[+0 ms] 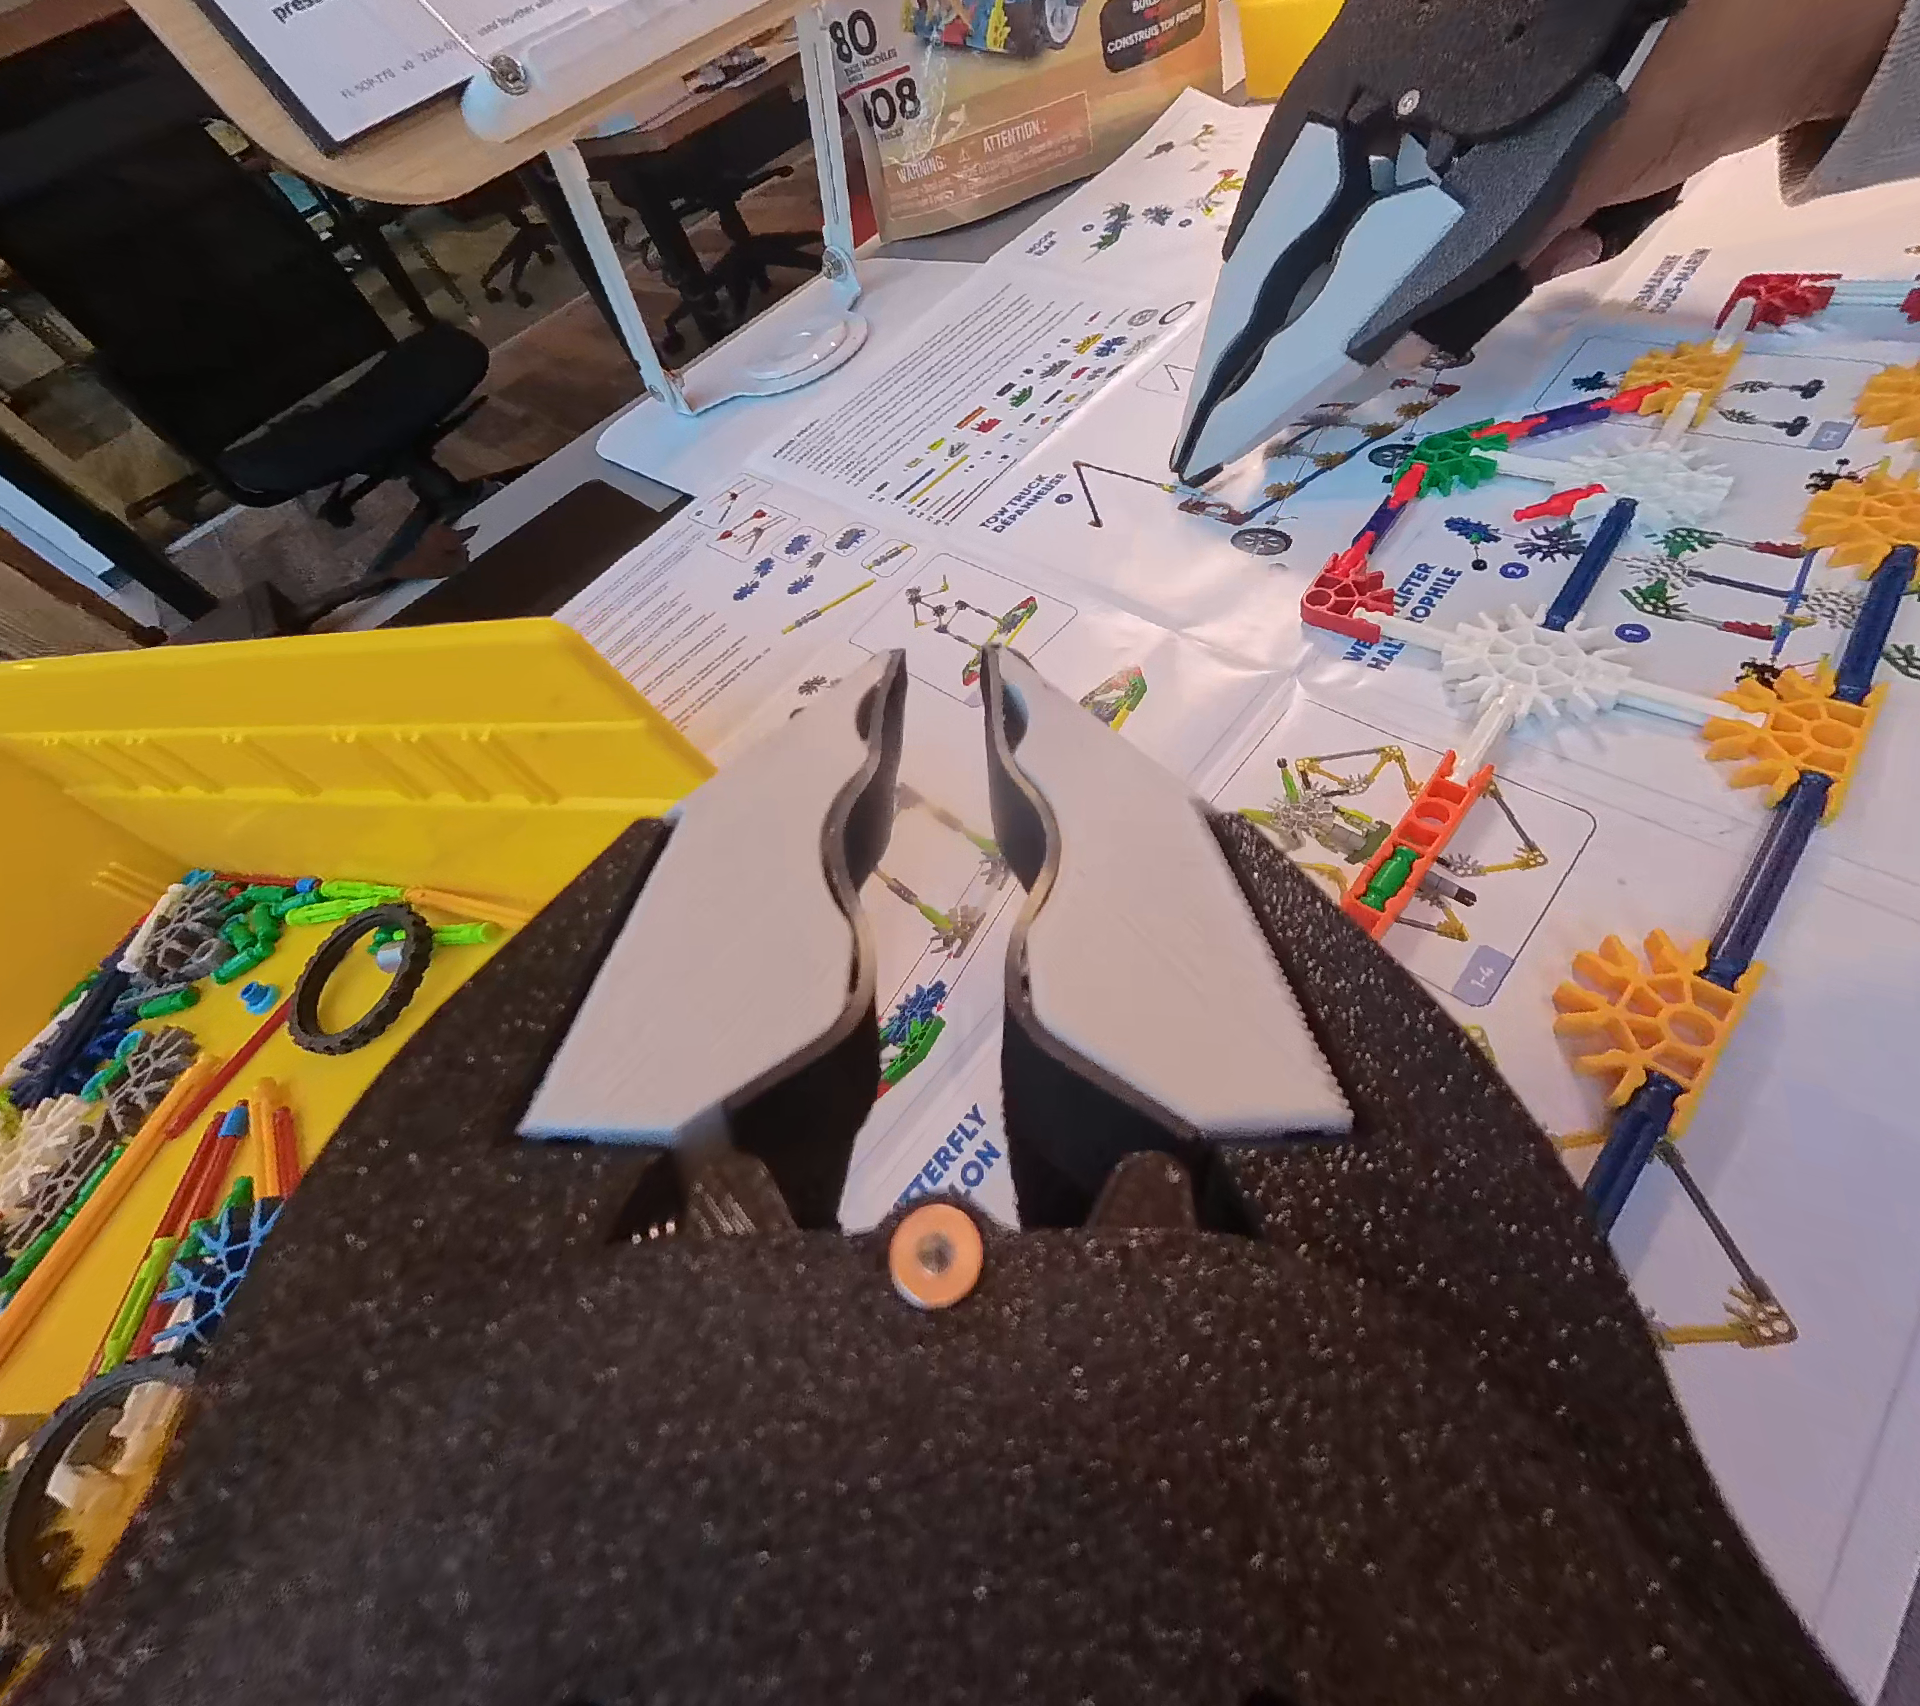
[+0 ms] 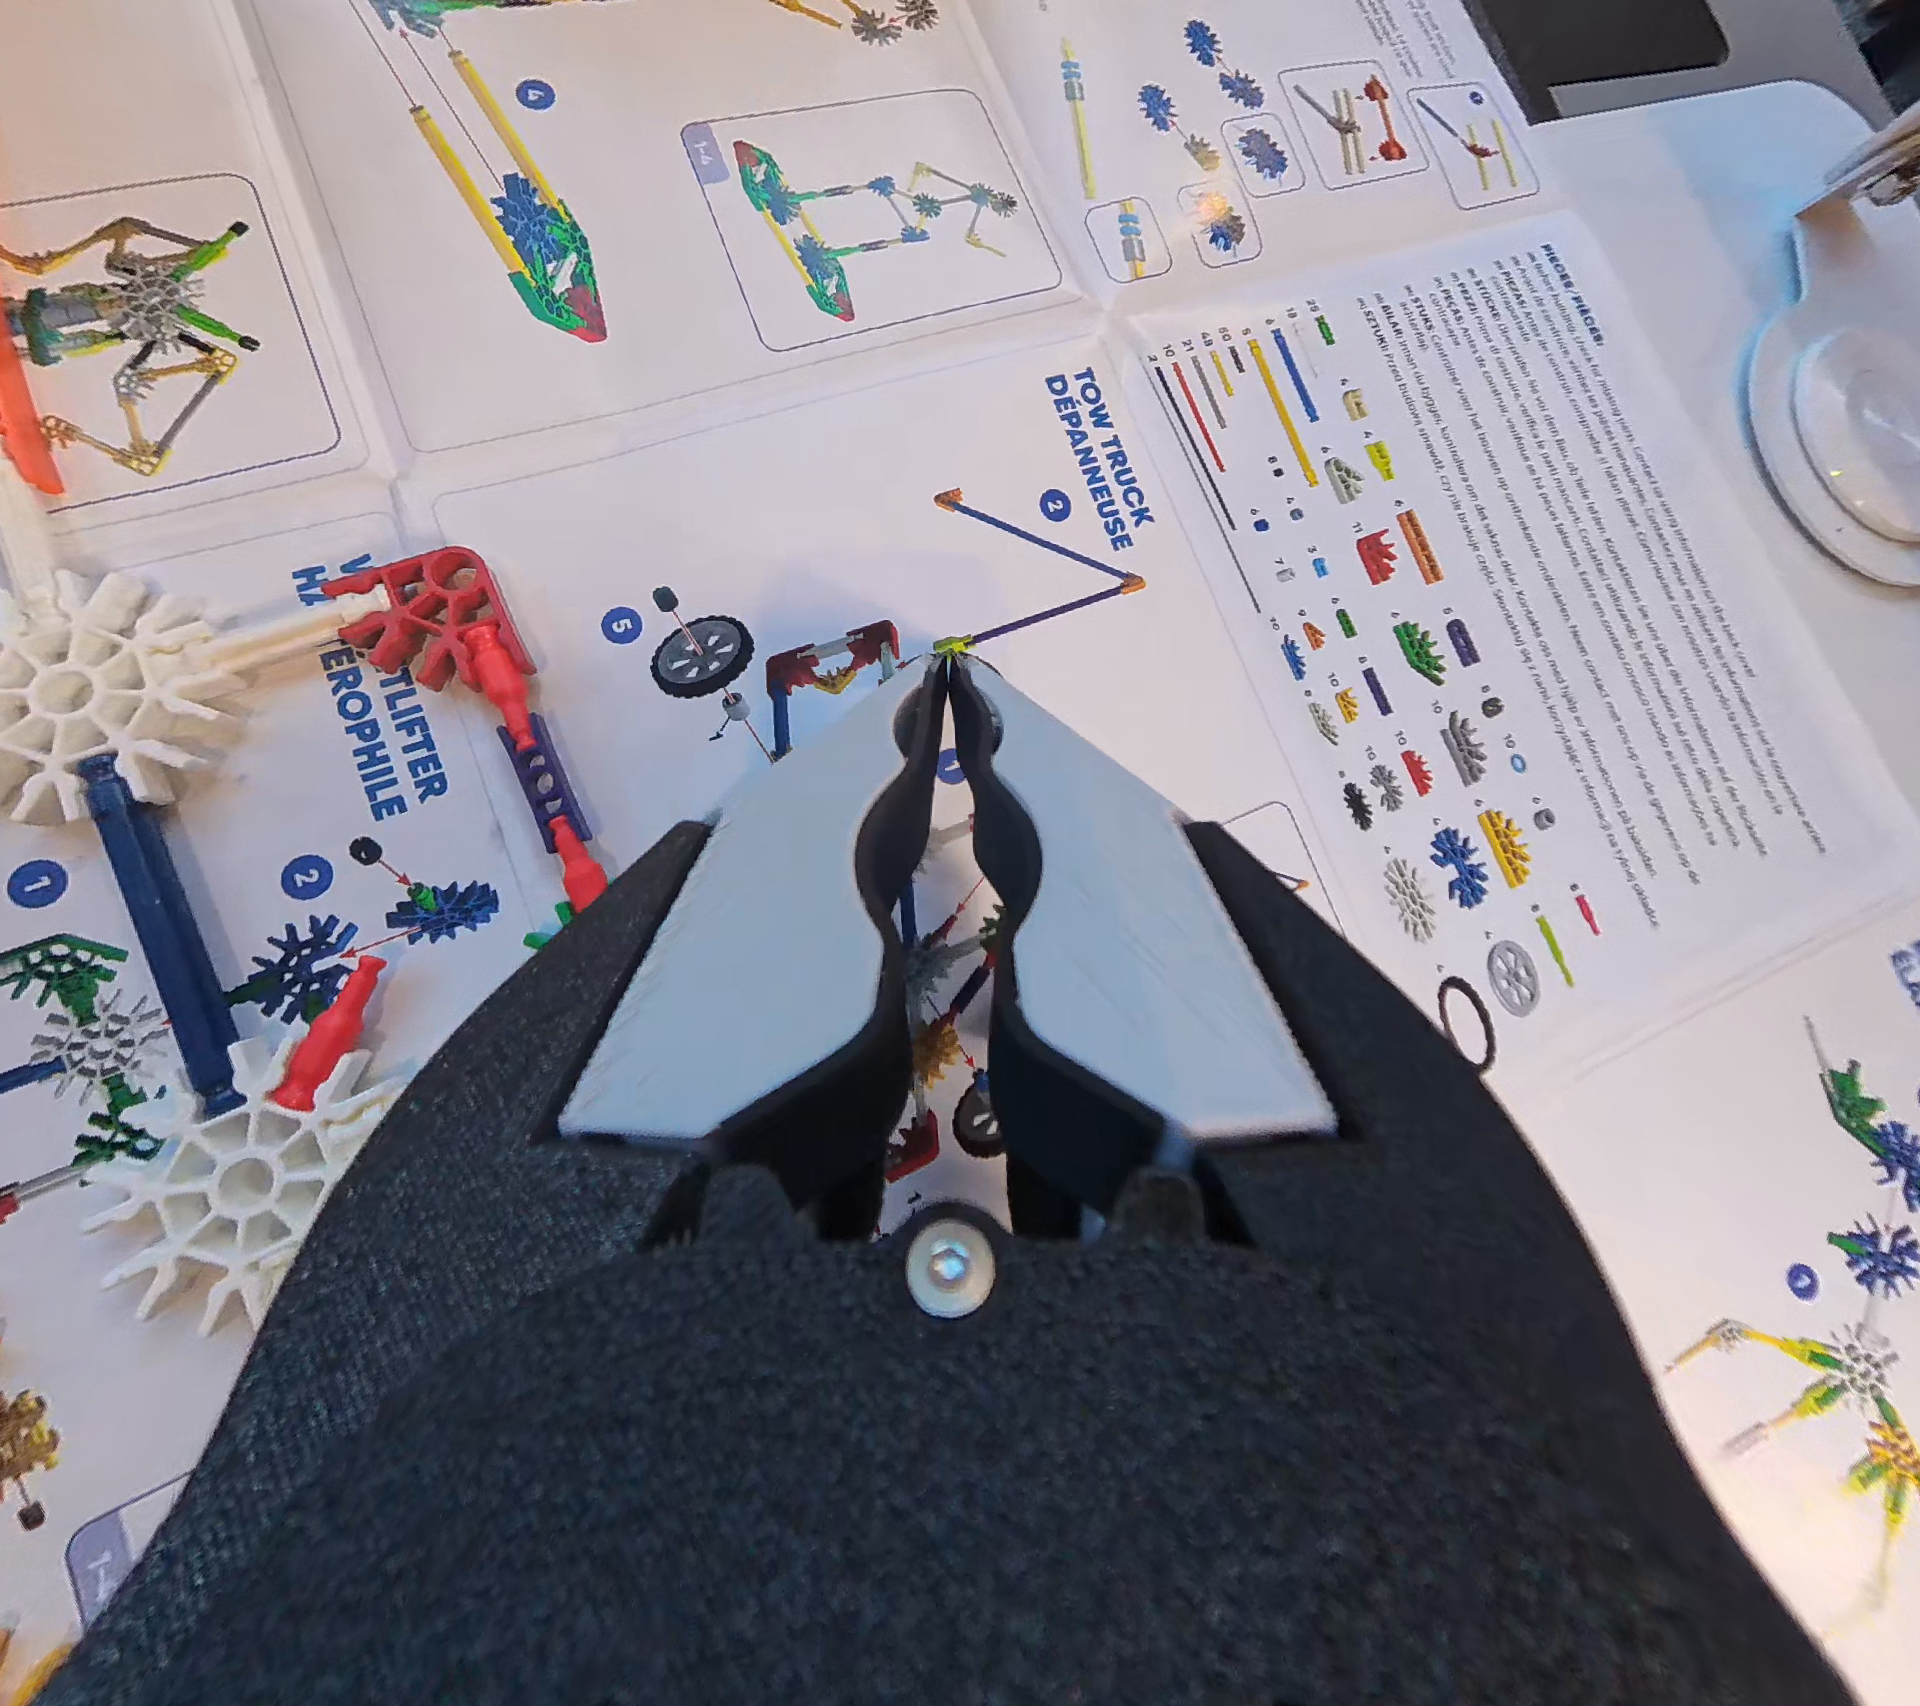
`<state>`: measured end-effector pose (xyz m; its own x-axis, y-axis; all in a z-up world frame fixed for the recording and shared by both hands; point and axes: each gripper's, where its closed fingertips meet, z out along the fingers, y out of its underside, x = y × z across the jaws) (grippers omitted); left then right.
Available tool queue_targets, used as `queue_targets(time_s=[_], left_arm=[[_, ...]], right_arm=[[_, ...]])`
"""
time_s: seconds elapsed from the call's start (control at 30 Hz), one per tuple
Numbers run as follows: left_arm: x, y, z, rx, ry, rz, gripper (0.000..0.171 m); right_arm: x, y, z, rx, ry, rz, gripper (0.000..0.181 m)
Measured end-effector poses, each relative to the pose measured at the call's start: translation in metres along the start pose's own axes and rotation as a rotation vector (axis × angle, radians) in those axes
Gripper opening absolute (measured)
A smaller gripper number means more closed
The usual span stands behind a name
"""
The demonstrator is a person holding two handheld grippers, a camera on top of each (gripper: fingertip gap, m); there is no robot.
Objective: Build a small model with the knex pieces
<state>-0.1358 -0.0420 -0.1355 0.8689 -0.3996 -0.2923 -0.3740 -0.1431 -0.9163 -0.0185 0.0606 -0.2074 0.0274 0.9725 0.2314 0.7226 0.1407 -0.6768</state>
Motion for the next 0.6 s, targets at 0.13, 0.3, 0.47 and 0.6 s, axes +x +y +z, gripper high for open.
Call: queue_targets(time_s=[0.13, 0.3, 0.47, 0.6], left_arm=[[-0.004, 0.010, 0.003, -0.069, -0.027, 0.005, 0.010], [-0.009, 0.013, 0.001, -0.085, -0.044, -0.033, 0.012], [-0.015, 0.011, -0.002, -0.064, -0.044, -0.098, 0.018], [-0.018, 0.011, -0.003, -0.064, -0.059, -0.112, 0.026]], right_arm=[[-0.001, 0.001, 0.000, -0.007, 0.008, -0.015, 0.000], [0.000, 0.001, 0.000, 0.000, 0.012, -0.012, 0.000], [0.000, 0.001, 0.000, 0.001, 0.026, -0.023, 0.000], [0.000, 0.001, 0.000, 0.006, 0.038, -0.033, 0.000]])
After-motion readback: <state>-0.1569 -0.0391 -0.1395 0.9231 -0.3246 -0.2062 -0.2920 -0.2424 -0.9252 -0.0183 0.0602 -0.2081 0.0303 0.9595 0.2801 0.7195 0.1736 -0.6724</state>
